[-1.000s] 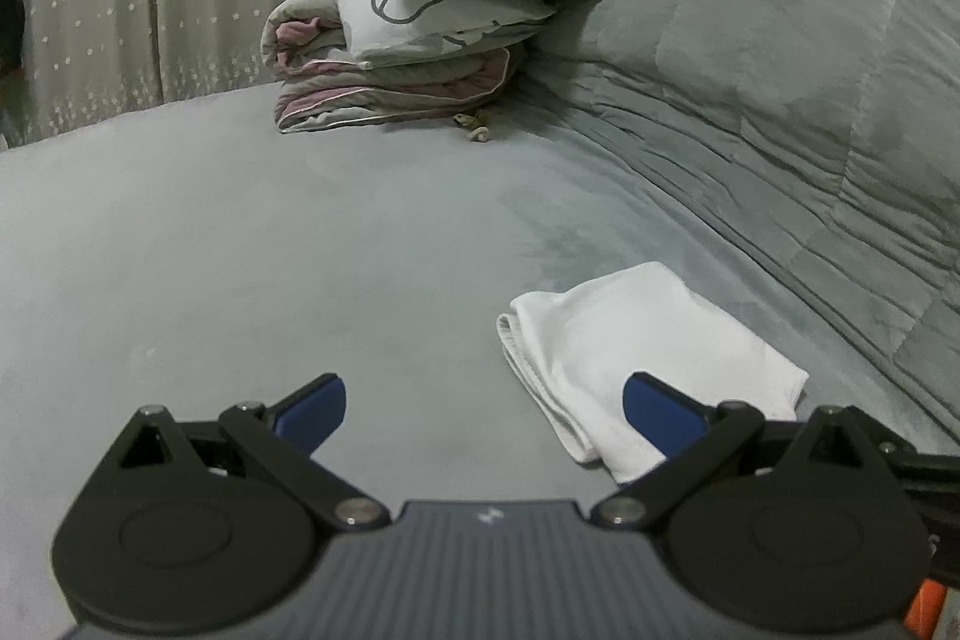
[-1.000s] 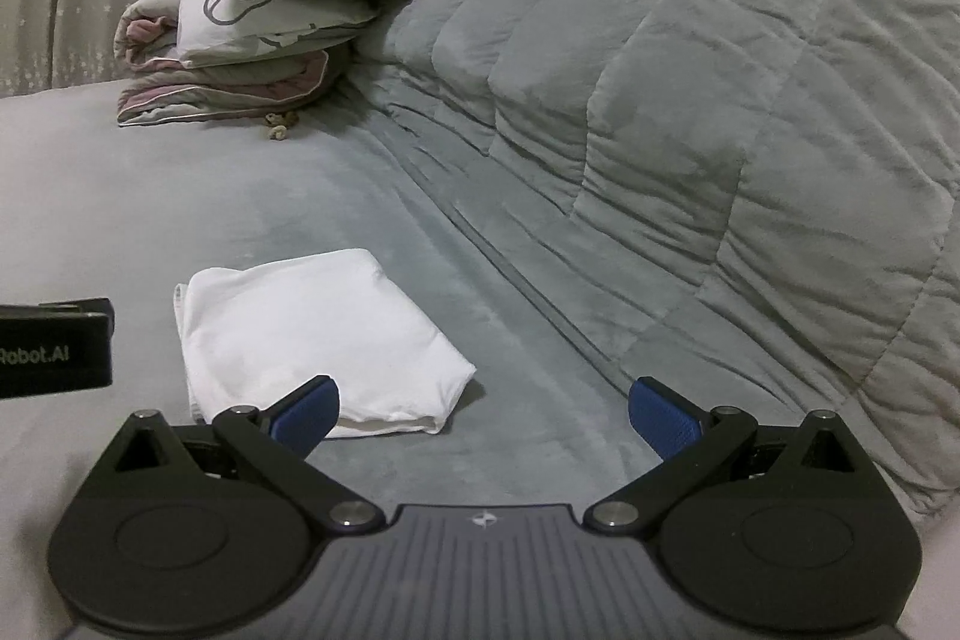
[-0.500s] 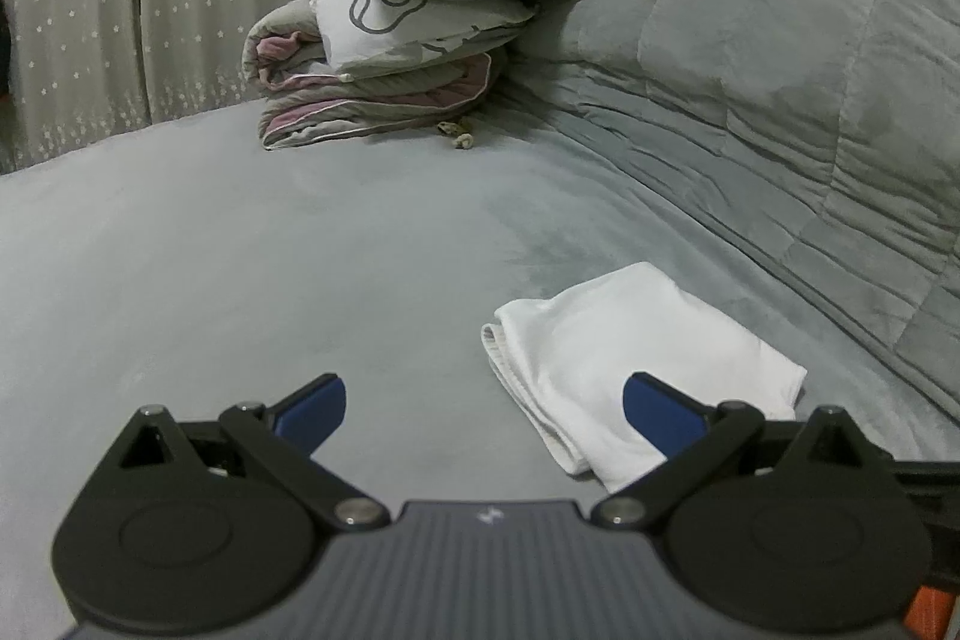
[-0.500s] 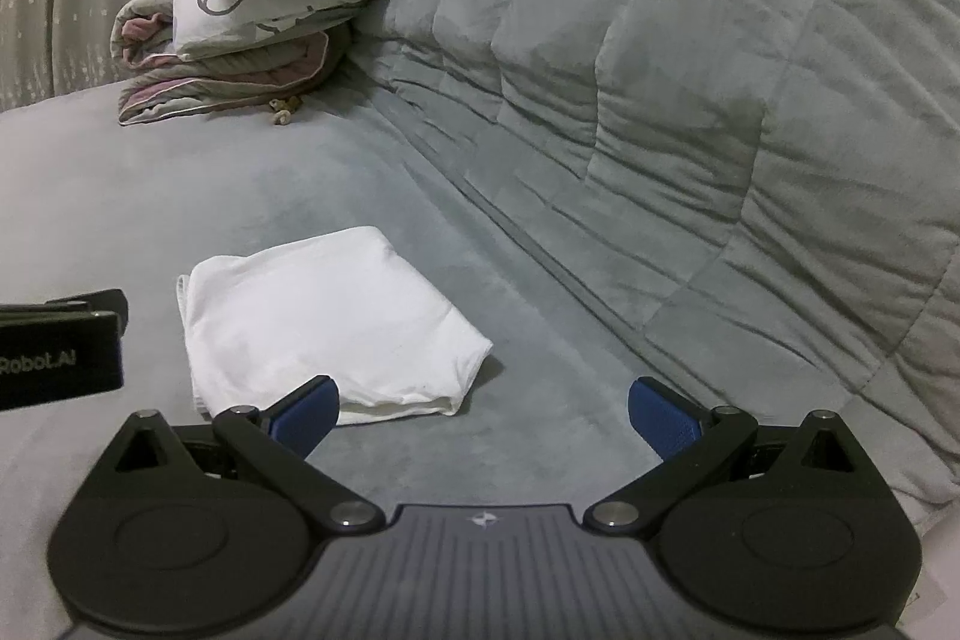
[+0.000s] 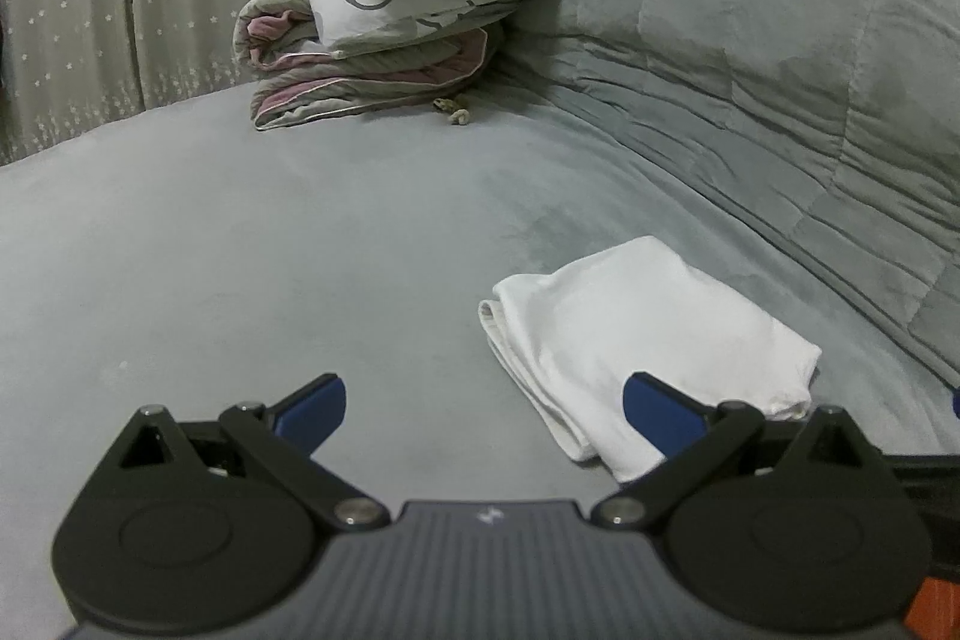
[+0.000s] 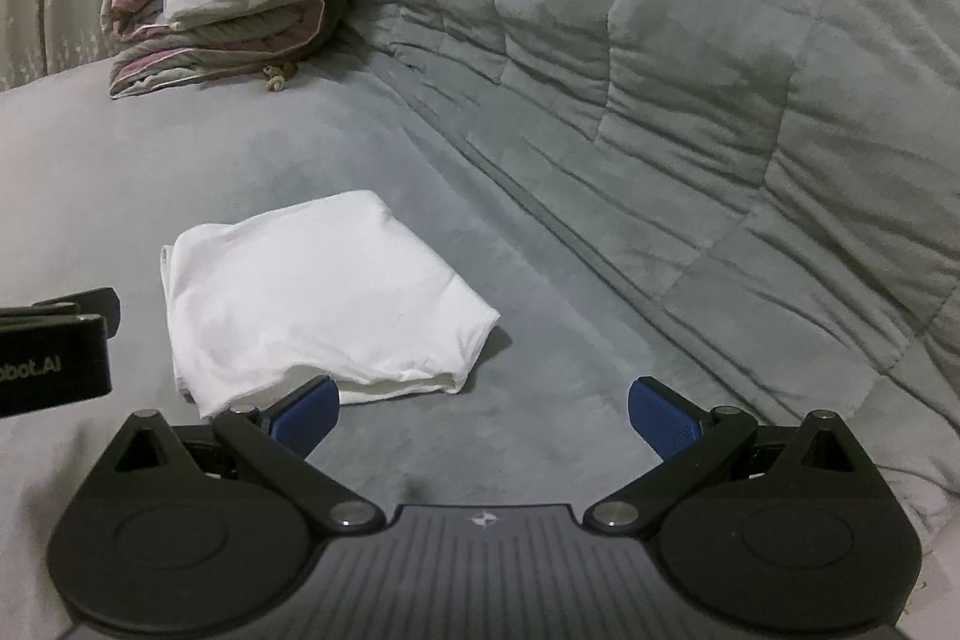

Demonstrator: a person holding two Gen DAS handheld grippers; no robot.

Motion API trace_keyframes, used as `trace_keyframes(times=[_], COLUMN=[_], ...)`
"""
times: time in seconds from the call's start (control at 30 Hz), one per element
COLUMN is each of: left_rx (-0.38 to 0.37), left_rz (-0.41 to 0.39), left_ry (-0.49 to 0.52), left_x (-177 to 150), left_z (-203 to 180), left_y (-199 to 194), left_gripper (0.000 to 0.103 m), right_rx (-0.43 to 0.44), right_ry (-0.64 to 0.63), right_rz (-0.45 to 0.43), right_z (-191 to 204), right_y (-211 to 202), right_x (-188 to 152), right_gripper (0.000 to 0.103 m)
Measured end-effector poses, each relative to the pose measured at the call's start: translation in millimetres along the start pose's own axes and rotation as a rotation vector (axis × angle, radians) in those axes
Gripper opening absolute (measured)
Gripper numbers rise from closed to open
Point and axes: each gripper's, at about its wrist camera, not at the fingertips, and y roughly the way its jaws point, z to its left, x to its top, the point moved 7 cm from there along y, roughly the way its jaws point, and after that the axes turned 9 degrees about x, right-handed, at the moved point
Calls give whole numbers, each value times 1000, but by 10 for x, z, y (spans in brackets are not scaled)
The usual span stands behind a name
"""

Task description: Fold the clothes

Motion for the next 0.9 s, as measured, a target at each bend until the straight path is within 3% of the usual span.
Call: trace_keyframes(times=[0.9], left_rx=[-16], left_rz=[31], left_ry=[24], left_x=[-98], left_z=[-126], left_y=[168], left_gripper=[103], right_rx=[68], right_ry=[21], right_rz=[36], right_z=[19], right_y=[159], right_x=[-75], right_gripper=[103])
